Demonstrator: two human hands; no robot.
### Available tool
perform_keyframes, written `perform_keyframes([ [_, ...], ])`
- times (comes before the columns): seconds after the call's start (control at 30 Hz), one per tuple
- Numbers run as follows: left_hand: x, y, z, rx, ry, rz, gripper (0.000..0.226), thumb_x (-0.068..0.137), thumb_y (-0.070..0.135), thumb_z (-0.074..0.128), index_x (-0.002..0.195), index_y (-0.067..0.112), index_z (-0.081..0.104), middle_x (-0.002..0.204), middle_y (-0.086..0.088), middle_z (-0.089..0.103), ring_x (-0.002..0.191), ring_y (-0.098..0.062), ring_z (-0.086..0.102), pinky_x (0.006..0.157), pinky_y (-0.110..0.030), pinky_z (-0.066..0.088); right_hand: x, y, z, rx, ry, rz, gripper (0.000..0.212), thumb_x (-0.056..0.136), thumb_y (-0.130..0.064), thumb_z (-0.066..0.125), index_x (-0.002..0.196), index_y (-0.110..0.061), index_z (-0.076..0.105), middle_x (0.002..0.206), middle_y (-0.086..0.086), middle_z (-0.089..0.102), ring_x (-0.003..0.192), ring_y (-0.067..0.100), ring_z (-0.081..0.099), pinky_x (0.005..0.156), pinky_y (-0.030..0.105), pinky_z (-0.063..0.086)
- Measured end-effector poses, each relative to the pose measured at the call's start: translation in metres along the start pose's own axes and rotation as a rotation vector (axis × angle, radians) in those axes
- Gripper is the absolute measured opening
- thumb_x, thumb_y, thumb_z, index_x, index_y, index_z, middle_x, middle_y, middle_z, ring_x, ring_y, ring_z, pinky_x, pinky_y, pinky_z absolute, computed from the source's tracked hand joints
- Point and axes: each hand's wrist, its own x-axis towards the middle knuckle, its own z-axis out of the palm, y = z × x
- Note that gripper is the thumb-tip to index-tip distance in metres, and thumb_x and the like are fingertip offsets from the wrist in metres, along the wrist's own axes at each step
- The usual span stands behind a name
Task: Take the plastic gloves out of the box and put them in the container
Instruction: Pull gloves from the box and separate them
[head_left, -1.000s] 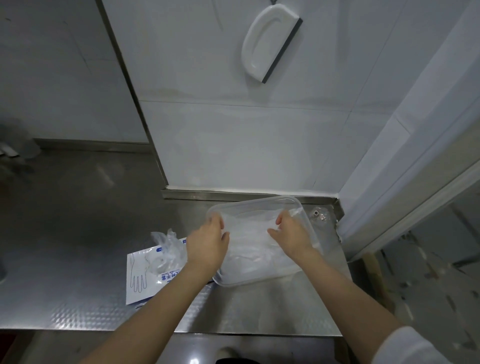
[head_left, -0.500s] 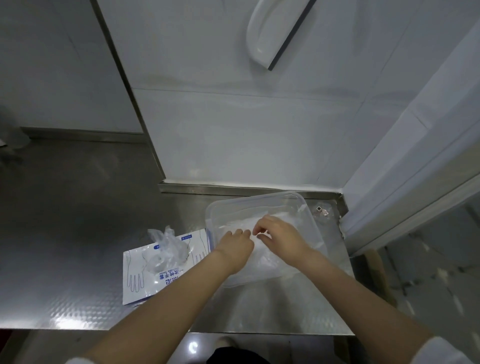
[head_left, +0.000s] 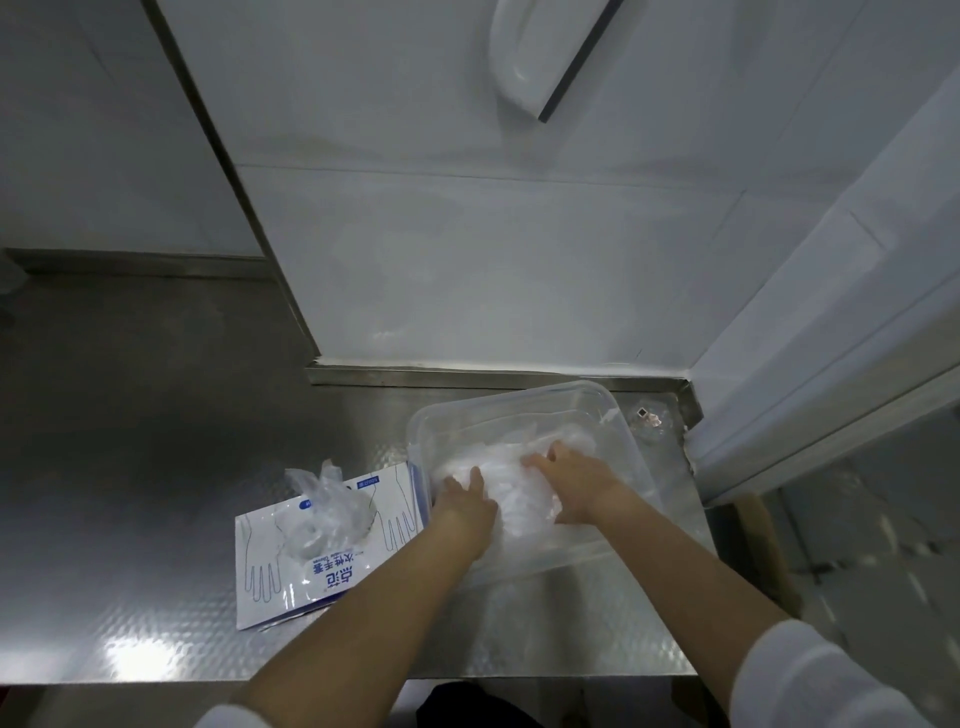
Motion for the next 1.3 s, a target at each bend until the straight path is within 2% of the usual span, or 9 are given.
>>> perform_keyframes([
  [0.2, 0.001, 0.000, 0.000, 0.101, -0.020, 0.005, 0.054, 0.100, 0.024, 0.042, 0.150, 0.016, 0.022, 0.157, -0.019, -0.008, 0.139, -0.046, 0.017, 0.112, -0.052, 0.020, -0.002, -0.001, -0.007, 0.011, -0.056, 0.019, 0.088, 0.079, -0.016, 0.072, 0.148, -0.028, 0.019, 0.140, 0.009, 0.031, 0.125, 0.027, 0.042, 0.096, 0.035, 0.043],
  [0.3, -0.009, -0.007, -0.010, 0.095, 0.059, -0.014, 0.052, 0.098, 0.028, 0.046, 0.145, 0.013, 0.030, 0.154, -0.015, 0.020, 0.132, -0.036, 0.036, 0.110, -0.046, 0.029, -0.015, -0.009, -0.020, 0.076, 0.016, 0.042, 0.071, 0.090, -0.009, 0.057, 0.148, -0.026, 0.021, 0.142, 0.010, 0.034, 0.124, 0.028, 0.045, 0.096, 0.037, 0.043],
  [0.43, -0.044, -0.028, -0.030, -0.060, 0.496, -0.034, 0.038, 0.096, 0.022, 0.045, 0.134, 0.016, 0.041, 0.132, -0.008, 0.048, 0.123, -0.028, 0.043, 0.111, -0.044, 0.020, -0.044, -0.039, -0.037, 0.203, 0.350, -0.008, 0.037, 0.098, -0.018, 0.045, 0.136, -0.019, 0.043, 0.132, 0.005, 0.047, 0.116, 0.021, 0.051, 0.089, 0.033, 0.046],
  [0.53, -0.073, -0.054, -0.025, -0.390, 0.882, -0.041, 0.036, 0.089, 0.007, 0.052, 0.124, 0.015, 0.052, 0.118, -0.006, 0.057, 0.111, -0.027, 0.054, 0.102, -0.040, 0.032, -0.064, -0.079, -0.045, 0.390, 0.548, -0.181, 0.024, 0.100, -0.027, 0.044, 0.118, -0.016, 0.055, 0.114, 0.000, 0.054, 0.101, 0.015, 0.055, 0.082, 0.031, 0.047],
  [0.6, -0.086, -0.076, -0.009, -0.533, 0.973, -0.115, 0.033, 0.087, 0.004, 0.055, 0.119, 0.011, 0.057, 0.111, -0.009, 0.058, 0.103, -0.027, 0.057, 0.094, -0.041, 0.037, -0.070, -0.108, -0.049, 0.445, 0.584, -0.312, 0.022, 0.099, -0.027, 0.046, 0.113, -0.014, 0.056, 0.111, 0.000, 0.055, 0.097, 0.013, 0.054, 0.082, 0.031, 0.048],
  [0.73, -0.101, -0.109, 0.035, -0.749, 0.922, -0.411, 0.025, 0.092, 0.010, 0.050, 0.117, 0.008, 0.054, 0.112, -0.011, 0.056, 0.103, -0.030, 0.054, 0.086, -0.040, 0.033, -0.058, -0.161, -0.041, 0.369, 0.517, -0.489, 0.036, 0.098, -0.023, 0.048, 0.133, -0.012, 0.046, 0.128, 0.005, 0.049, 0.114, 0.019, 0.049, 0.092, 0.030, 0.042],
  [0.87, -0.107, -0.112, 0.078, -0.874, 0.699, -0.495, 0.025, 0.100, 0.025, 0.035, 0.118, 0.014, 0.050, 0.119, -0.006, 0.054, 0.112, -0.026, 0.050, 0.092, -0.039, 0.031, -0.028, -0.191, -0.033, 0.195, 0.386, -0.453, 0.052, 0.094, -0.015, 0.052, 0.143, -0.013, 0.034, 0.136, 0.013, 0.043, 0.122, 0.030, 0.044, 0.094, 0.039, 0.040],
  [1.13, -0.113, -0.109, 0.104, -1.049, 0.635, -0.462, 0.029, 0.096, 0.025, 0.049, 0.124, 0.017, 0.051, 0.129, -0.001, 0.055, 0.123, -0.022, 0.044, 0.096, -0.035, 0.032, -0.009, -0.209, -0.044, 0.333, 0.321, -0.256, 0.040, 0.093, -0.031, 0.056, 0.127, -0.014, 0.044, 0.128, 0.011, 0.053, 0.113, 0.029, 0.054, 0.086, 0.035, 0.043],
  [1.3, -0.106, -0.111, 0.108, -0.863, 0.504, -0.456, 0.051, 0.088, 0.042, 0.058, 0.134, 0.027, 0.042, 0.139, 0.010, 0.043, 0.131, -0.014, 0.033, 0.101, -0.037, 0.029, -0.011, -0.213, -0.049, 0.455, 0.320, -0.250, 0.023, 0.094, -0.030, 0.056, 0.109, -0.014, 0.063, 0.114, 0.009, 0.052, 0.105, 0.027, 0.054, 0.086, 0.031, 0.043],
])
